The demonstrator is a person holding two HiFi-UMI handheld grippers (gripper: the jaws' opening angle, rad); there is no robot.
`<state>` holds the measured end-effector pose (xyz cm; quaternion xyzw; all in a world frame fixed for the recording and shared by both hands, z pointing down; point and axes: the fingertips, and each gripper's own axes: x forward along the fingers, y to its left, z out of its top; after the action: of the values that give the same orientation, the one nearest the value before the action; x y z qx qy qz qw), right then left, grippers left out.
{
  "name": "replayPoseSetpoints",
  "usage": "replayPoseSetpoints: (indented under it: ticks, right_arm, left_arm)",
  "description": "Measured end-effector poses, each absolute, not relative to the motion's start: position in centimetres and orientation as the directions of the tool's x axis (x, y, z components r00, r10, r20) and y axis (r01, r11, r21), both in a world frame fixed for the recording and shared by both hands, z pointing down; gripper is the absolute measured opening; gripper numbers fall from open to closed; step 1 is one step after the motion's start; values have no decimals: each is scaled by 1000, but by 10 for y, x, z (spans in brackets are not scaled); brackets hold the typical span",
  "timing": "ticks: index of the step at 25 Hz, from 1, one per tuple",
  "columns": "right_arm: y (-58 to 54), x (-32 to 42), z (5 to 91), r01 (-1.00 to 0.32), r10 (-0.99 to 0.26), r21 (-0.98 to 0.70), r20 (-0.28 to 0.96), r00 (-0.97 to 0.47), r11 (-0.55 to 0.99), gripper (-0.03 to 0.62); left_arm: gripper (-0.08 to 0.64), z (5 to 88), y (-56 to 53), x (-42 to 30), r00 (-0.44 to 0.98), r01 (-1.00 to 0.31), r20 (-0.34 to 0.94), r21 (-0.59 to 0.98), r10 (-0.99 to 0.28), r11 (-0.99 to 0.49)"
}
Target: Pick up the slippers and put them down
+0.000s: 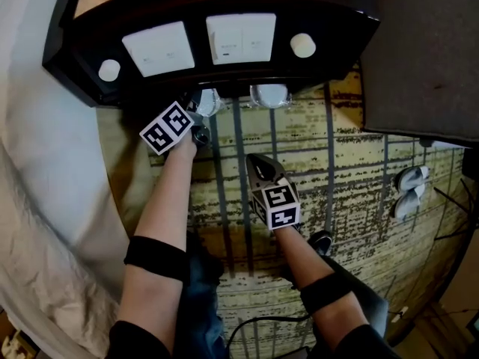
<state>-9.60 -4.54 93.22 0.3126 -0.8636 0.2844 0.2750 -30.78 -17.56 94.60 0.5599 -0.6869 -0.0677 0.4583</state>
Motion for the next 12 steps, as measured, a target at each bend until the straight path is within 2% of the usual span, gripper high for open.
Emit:
replayPoseSetpoints:
  ticks: [2,5,9,12]
  right_arm:
    - [-47,-97,922,-692,-382,-329,646,-661,642,2]
    - [-44,-93,903,-691,-375,-339,648,-663,638,2]
    - [-38,-77,867,-699,-370,-337,662,-652,630,2]
    - [-33,-62,827,-699,-364,-327,672,-645,636,2]
  left_arm:
    - [362,940,-174,-309,31,-722,561,585,-827,369]
    - [421,923,-165,-308,11,-768,589,523,-808,370]
    - [422,890,-134,-297,2,-820,643,439,-766,367]
    - [410,849,-98,-274,45,-881,699,364,-714,302]
